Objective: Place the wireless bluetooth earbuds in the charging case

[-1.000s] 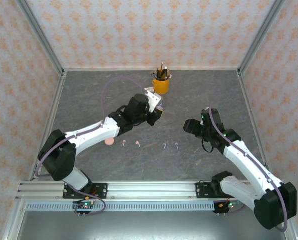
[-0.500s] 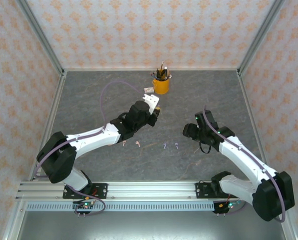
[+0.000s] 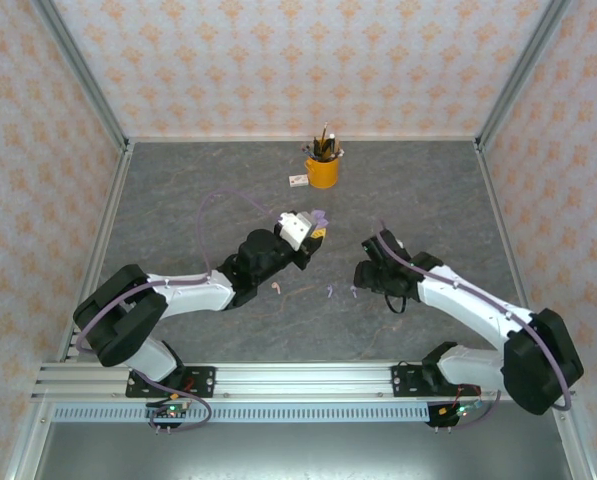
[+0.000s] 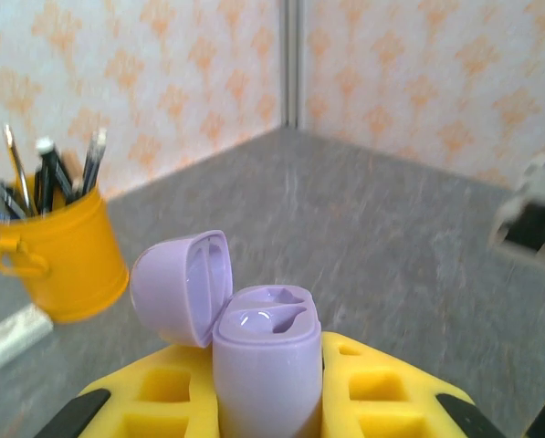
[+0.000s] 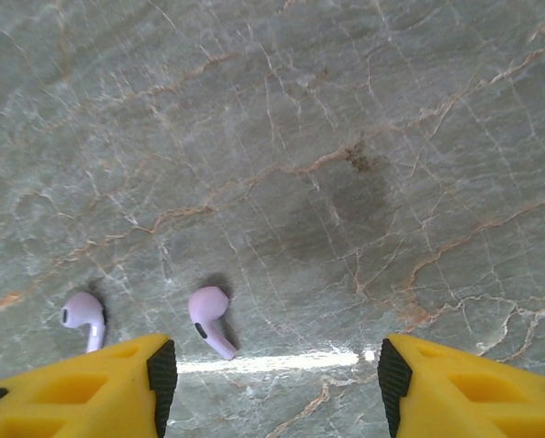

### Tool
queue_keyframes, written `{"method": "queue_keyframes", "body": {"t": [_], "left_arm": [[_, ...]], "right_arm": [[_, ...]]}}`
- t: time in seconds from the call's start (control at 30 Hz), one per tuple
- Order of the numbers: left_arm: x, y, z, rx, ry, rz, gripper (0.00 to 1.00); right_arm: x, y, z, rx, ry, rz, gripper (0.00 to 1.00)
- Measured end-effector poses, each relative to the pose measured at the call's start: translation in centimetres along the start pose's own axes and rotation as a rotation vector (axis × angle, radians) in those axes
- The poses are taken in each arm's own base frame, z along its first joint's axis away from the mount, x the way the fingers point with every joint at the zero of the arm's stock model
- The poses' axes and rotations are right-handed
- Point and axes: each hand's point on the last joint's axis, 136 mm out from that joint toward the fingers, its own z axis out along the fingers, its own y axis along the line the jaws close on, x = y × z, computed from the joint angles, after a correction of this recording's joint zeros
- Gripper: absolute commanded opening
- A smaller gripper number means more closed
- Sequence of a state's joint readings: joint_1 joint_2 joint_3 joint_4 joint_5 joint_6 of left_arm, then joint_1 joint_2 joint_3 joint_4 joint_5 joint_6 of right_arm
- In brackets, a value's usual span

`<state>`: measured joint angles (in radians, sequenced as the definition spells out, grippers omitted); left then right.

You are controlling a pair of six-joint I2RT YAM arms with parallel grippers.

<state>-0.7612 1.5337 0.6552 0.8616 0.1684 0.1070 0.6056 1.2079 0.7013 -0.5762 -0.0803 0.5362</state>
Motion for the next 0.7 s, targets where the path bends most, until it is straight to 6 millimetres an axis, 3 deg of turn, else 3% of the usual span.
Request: {"method": "queue_keyframes", "body": {"t": [0.27, 0.7], "left_arm": [[-2.0, -0.8, -1.4, 0.053, -0.117, 0.034, 0.00], [-2.9, -0.3, -2.6, 0.031, -0.203, 0.030, 0.00]], "right_arm": [[0.7, 0.3, 0.9, 0.060, 0.029, -0.026, 0.60], [0.5, 1.0, 1.8, 0.085, 0.064, -0.021, 0.60]]}}
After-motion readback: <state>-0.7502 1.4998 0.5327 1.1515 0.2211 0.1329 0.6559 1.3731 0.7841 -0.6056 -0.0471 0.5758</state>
